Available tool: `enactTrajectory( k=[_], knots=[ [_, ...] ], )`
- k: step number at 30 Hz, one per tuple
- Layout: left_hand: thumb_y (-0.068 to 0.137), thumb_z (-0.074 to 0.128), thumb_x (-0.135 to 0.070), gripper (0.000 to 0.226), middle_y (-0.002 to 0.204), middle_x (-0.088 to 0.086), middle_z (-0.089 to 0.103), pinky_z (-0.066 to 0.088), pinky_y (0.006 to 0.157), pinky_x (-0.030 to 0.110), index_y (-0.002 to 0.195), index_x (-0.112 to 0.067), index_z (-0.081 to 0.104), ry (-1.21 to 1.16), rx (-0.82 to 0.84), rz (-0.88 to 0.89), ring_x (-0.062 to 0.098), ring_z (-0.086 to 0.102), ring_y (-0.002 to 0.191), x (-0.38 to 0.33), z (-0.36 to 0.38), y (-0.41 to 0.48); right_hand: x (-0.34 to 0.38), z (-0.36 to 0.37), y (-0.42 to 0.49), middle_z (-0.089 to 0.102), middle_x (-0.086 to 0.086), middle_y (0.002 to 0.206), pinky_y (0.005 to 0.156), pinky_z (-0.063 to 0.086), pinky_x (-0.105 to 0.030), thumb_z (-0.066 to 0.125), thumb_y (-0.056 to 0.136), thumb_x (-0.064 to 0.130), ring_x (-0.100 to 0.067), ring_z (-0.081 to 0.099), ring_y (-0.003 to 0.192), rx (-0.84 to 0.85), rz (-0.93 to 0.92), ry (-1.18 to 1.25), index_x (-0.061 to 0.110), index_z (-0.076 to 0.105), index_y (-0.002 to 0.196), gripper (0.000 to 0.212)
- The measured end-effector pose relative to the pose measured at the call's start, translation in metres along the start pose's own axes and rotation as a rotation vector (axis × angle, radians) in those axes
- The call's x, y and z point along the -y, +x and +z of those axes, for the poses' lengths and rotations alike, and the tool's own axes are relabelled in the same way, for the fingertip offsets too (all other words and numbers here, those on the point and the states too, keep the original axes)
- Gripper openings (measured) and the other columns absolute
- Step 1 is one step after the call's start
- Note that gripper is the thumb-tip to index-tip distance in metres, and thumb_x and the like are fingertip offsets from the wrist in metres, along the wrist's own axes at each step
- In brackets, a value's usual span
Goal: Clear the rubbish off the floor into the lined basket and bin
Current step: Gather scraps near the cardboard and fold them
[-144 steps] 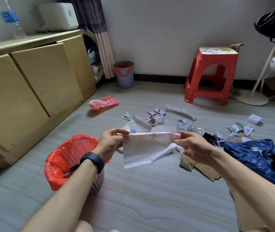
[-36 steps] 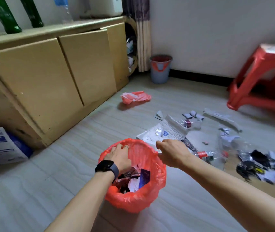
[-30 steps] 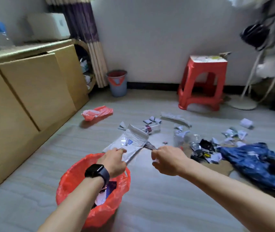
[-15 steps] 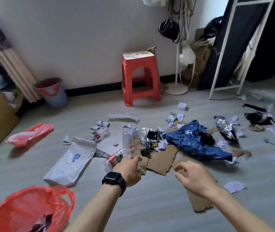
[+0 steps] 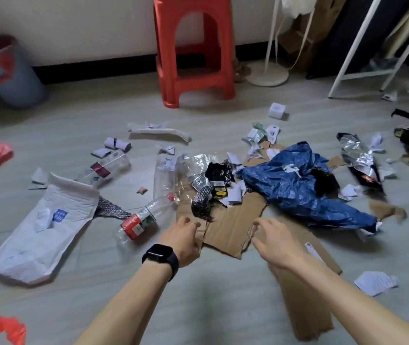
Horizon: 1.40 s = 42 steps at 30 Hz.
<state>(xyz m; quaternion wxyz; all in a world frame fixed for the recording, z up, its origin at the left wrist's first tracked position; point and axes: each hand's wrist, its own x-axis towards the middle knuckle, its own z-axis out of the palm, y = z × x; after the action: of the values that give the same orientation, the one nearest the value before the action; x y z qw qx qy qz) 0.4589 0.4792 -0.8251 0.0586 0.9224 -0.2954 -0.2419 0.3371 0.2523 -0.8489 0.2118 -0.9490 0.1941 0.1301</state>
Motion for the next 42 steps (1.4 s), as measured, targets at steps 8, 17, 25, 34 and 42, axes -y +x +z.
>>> enactTrajectory(
  k=[8, 17, 25, 34, 42],
  knots=[
    [0.089, 0.055, -0.015, 0.083, 0.163, 0.01, -0.005, 0.02, 0.118, 0.049, 0.152, -0.044, 0.01, 0.225, -0.063, 0.094, 0.03, 0.008, 0.149, 0.025, 0.019, 0.134, 0.01, 0.026, 0.157, 0.008, -0.008, 0.163, 0.109, 0.036, -0.05, 0.053, 0.092, 0.044, -0.039, 0.03, 0.139, 0.045, 0.041, -0.162, 0.034, 0.017, 0.153, 0.072],
    [0.097, 0.052, -0.026, 0.039, 0.14, -0.004, 0.049, 0.046, 0.098, 0.04, 0.136, -0.031, 0.052, 0.003, -0.037, 0.055, 0.024, 0.042, 0.13, 0.042, 0.06, 0.165, 0.015, 0.059, 0.225, 0.01, -0.009, 0.164, 0.113, 0.029, -0.051, 0.043, 0.098, 0.045, -0.047, 0.021, 0.136, 0.187, -0.03, -0.326, 0.046, 0.013, 0.154, 0.063],
    [0.098, 0.049, -0.036, 0.021, 0.111, 0.002, 0.069, 0.051, 0.074, 0.033, 0.116, -0.029, 0.058, -0.172, -0.083, -0.016, 0.026, 0.064, 0.099, 0.052, 0.034, 0.135, 0.033, 0.033, 0.192, 0.062, -0.005, 0.103, 0.077, 0.04, -0.035, 0.043, 0.097, 0.019, -0.031, 0.058, 0.099, -0.051, -0.142, -0.095, 0.017, 0.064, 0.105, 0.022],
    [0.092, 0.061, -0.038, 0.015, 0.098, -0.003, 0.07, 0.054, 0.073, 0.037, 0.102, -0.029, 0.068, -0.234, -0.27, -0.094, 0.019, 0.063, 0.084, 0.055, -0.078, 0.046, 0.05, -0.063, 0.093, 0.068, 0.014, 0.091, 0.065, 0.047, -0.031, 0.055, 0.097, 0.037, -0.013, 0.063, 0.084, 0.037, -0.074, 0.274, 0.04, 0.059, 0.091, 0.008],
    [0.09, 0.069, -0.027, 0.024, 0.105, -0.007, 0.074, 0.04, 0.063, -0.001, 0.113, -0.024, 0.073, -0.474, -0.566, -0.051, -0.001, 0.062, 0.083, 0.01, -0.163, -0.103, 0.117, -0.132, -0.029, 0.062, -0.004, 0.075, 0.05, 0.038, -0.026, 0.071, 0.086, 0.028, -0.013, 0.044, 0.054, 0.488, -0.115, 0.708, 0.012, 0.068, 0.104, 0.024]
  ],
)
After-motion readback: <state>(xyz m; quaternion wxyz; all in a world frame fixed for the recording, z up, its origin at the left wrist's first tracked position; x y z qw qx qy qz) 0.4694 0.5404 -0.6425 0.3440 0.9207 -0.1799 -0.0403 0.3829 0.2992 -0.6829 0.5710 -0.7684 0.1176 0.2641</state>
